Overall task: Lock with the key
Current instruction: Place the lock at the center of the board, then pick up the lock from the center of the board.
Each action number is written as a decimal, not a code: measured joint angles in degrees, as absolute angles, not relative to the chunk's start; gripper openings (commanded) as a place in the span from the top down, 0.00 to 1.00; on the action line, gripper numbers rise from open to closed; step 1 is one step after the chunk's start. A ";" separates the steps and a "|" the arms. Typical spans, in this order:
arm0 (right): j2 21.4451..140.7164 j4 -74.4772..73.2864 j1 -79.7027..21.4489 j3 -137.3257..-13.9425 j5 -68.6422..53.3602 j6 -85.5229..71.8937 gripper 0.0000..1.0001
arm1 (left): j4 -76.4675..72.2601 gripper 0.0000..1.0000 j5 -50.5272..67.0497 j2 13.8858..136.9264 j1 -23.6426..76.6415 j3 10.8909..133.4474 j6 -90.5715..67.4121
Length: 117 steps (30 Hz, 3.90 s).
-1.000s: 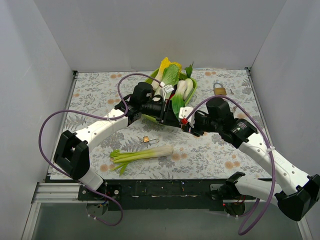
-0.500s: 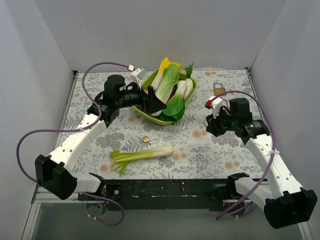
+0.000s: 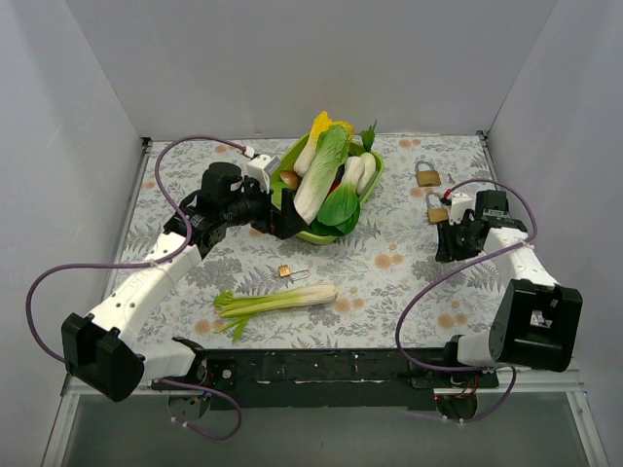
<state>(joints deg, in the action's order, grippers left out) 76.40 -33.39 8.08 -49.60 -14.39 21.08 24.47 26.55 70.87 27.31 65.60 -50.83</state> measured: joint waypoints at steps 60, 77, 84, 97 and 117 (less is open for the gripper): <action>86.94 -22.92 10.11 -55.96 -12.95 21.91 0.07 | 19.16 0.37 26.41 73.14 28.05 40.21 -9.30; 76.07 -27.99 9.34 -57.98 -22.41 22.70 0.03 | 14.17 0.41 25.87 86.98 29.26 42.09 -2.66; 74.61 -28.77 9.34 -57.98 -23.83 22.70 0.02 | 12.91 0.46 24.80 89.19 30.55 43.31 -1.34; 74.61 -30.57 9.34 -60.01 -26.59 22.76 0.02 | 12.51 1.00 24.80 90.56 31.03 44.82 0.58; 71.09 -39.92 -0.12 -68.03 -47.20 18.24 0.11 | 17.93 1.00 40.93 78.52 31.40 59.44 -27.62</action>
<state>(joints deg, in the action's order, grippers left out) 71.09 -39.92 -0.12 -68.03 -47.20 18.24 17.93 40.93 78.52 31.40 59.44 -27.62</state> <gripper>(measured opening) 0.913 0.327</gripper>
